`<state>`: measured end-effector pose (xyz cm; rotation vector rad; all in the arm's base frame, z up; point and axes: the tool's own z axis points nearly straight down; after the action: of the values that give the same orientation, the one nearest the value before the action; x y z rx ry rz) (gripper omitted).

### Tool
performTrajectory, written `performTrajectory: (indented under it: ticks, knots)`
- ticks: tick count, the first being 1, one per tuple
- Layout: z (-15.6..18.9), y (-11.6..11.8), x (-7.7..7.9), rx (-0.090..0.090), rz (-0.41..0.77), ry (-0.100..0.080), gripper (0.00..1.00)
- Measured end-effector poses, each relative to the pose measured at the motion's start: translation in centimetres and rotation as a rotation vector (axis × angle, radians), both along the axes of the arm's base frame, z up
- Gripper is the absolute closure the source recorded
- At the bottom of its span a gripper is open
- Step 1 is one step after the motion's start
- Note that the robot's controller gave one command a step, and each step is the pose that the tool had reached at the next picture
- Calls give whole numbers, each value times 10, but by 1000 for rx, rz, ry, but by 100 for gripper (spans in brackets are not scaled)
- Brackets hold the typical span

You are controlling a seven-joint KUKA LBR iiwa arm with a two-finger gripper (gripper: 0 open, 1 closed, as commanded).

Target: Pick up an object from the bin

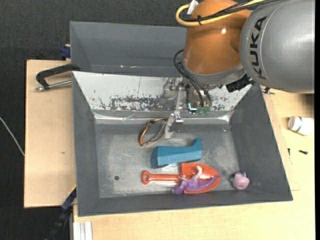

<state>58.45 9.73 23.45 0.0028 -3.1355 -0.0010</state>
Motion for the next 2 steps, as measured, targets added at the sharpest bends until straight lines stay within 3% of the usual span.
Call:
performTrajectory:
  ticks: [1, 2]
  knots:
    - [4, 0, 2, 1, -1, -8, 0]
    - [-31, -8, -4, 1, 74, -13, 0]
